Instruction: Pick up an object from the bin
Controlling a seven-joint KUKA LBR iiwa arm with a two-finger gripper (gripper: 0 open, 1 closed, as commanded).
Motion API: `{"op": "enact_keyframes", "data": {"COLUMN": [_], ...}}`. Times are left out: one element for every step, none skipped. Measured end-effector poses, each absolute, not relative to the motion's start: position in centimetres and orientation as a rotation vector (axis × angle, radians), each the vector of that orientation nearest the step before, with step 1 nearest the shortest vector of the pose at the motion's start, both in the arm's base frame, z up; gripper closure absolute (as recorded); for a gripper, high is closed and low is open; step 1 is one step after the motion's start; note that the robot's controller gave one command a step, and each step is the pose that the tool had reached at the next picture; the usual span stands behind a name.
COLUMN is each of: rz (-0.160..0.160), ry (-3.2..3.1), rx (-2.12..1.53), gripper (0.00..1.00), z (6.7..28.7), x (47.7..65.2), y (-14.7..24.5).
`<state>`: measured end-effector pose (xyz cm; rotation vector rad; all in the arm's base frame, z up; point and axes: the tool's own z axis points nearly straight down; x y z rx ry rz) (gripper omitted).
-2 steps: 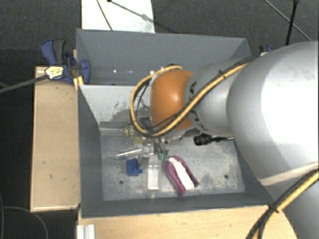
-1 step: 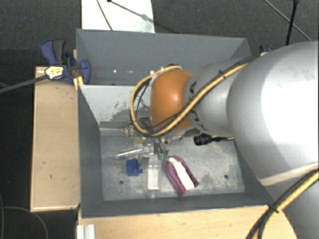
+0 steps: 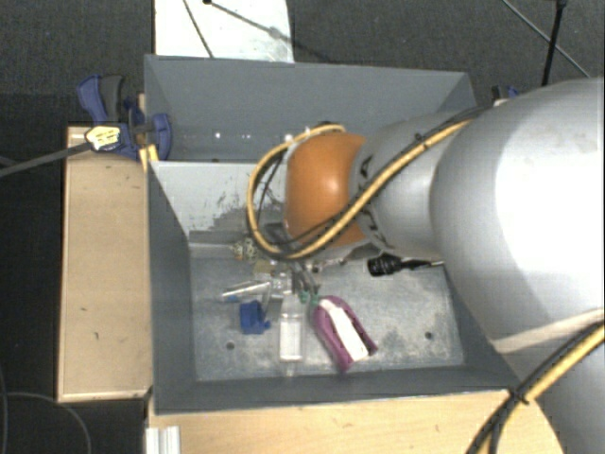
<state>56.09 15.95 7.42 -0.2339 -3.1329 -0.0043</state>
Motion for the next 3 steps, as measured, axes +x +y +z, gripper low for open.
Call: {"op": "enact_keyframes", "data": {"rz": [-0.005, -0.007, -0.006], "ry": [-3.134, -3.139, -3.136], "rx": [-0.234, -0.301, -0.298], "gripper": [1.0, 1.0, 1.0], "z": [7.4, 17.8, 25.4], "x": [56.1, 59.1, 57.2], "y": [16.0, 15.9, 15.1]}}
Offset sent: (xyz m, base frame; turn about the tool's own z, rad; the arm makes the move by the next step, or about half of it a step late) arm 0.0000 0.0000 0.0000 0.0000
